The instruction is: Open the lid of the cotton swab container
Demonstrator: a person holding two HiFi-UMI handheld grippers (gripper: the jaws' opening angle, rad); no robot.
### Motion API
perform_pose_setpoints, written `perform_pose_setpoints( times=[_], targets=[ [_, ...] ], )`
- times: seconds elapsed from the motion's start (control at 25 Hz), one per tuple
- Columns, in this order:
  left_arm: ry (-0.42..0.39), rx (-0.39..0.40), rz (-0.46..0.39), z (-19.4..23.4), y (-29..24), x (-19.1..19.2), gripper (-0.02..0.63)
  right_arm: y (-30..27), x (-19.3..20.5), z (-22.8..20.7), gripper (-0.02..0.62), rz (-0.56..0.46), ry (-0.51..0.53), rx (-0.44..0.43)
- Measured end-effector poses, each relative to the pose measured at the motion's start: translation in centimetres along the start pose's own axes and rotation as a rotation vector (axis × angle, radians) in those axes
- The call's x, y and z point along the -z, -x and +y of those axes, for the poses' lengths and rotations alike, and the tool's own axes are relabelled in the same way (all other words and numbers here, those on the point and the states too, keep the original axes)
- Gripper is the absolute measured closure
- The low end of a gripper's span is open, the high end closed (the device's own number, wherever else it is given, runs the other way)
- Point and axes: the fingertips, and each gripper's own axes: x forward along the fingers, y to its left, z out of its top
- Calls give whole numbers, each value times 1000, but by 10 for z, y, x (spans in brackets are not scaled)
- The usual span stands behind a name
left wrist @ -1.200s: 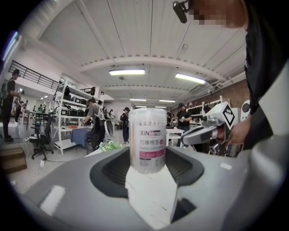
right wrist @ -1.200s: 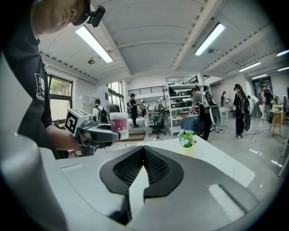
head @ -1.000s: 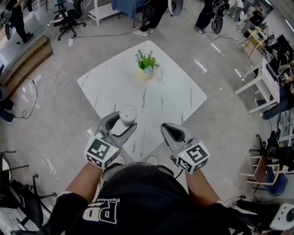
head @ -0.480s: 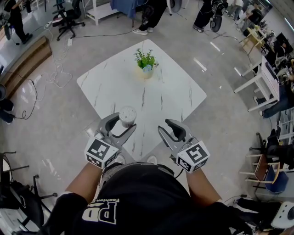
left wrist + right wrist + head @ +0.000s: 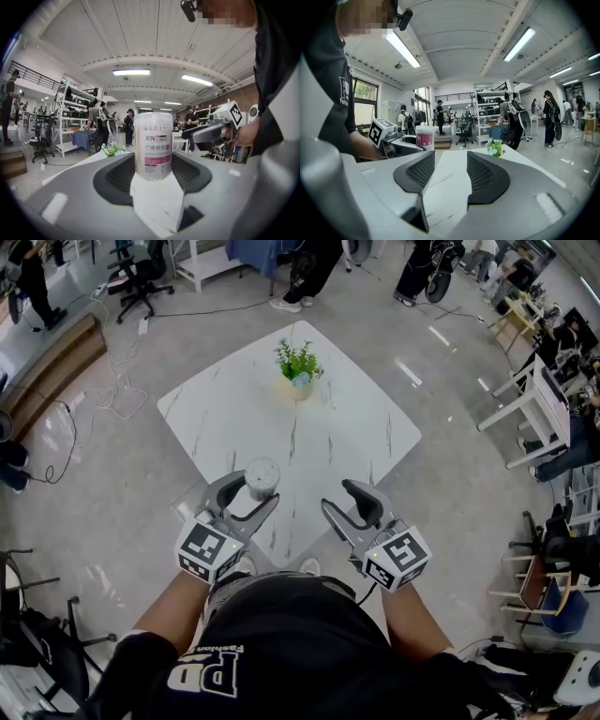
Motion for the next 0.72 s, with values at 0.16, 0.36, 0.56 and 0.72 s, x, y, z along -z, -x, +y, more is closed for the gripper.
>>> perform_pose_setpoints(
  times=[0.16, 0.36, 0.56, 0.72],
  targets=[
    [5, -2, -3, 0, 1, 1, 308, 2, 1, -3, 385, 0, -7, 5],
    [3, -1, -11, -2, 2, 1, 308, 2, 6, -2, 383, 27, -2, 1],
    [-2, 6, -10, -5, 2, 1, 308, 4, 6, 1, 383, 24, -6, 7],
    [-3, 11, -9, -5, 2, 1, 308, 4, 5, 1, 383, 18, -11, 13]
  ],
)
